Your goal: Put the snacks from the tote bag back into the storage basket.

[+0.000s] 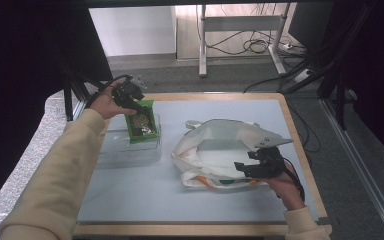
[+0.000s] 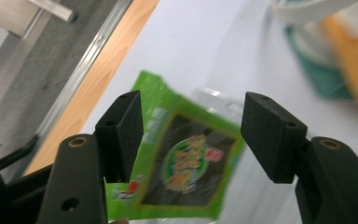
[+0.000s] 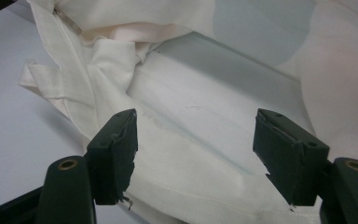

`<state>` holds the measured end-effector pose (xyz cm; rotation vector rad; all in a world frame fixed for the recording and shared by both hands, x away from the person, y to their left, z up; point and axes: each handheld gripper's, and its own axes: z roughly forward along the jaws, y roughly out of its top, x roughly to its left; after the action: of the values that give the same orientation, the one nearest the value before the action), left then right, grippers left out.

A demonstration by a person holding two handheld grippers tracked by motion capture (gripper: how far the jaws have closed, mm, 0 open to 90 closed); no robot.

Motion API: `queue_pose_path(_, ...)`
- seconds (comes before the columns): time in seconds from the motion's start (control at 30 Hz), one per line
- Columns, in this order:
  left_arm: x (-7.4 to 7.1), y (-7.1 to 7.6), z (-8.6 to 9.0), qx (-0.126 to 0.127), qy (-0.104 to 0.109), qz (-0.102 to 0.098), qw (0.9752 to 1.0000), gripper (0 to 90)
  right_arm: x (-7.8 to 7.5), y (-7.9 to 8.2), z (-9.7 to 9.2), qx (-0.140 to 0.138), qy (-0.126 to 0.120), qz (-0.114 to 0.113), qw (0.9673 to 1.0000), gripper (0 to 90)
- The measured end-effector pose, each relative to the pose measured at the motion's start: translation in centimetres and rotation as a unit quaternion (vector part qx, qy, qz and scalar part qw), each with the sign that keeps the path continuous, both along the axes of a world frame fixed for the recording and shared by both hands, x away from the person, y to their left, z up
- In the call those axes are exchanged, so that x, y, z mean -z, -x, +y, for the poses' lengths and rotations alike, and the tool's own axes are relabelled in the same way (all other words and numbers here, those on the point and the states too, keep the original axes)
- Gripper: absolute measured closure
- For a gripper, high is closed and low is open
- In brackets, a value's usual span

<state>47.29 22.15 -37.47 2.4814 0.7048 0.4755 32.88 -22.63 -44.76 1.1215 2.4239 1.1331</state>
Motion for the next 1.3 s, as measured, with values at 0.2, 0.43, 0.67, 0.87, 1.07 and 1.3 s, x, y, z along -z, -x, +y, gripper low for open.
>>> queue_pose_path(0.2,-0.1,2.1,0.1,-0.004,0.040,-0.004,0.9992,37.1,-0.2,0.0,-0.1,-0.001,-0.005,-0.009,0.9999,30.8)
queue_pose_path(0.43,-0.1,5.3,0.8,-0.022,0.100,-0.014,0.9946,36.4,-0.3,0.0,-0.1,-0.003,-0.011,-0.010,0.9999,30.8)
queue_pose_path(0.67,0.8,7.8,0.8,-0.038,0.124,-0.016,0.9914,36.3,-0.3,-0.1,-0.2,-0.003,-0.014,-0.012,0.9998,30.7)
queue_pose_path(0.87,1.7,10.0,0.7,-0.050,0.151,-0.016,0.9871,36.3,-0.3,-0.2,-0.4,-0.003,-0.020,-0.012,0.9997,30.7)
queue_pose_path(1.07,3.1,12.3,0.3,-0.054,0.174,-0.012,0.9831,36.1,-0.5,-0.3,-0.6,-0.002,-0.026,-0.016,0.9995,30.7)
queue_pose_path(1.3,5.0,14.3,0.3,-0.064,0.194,-0.005,0.9789,35.7,-0.5,-0.5,-0.8,-0.005,-0.029,-0.020,0.9994,30.7)
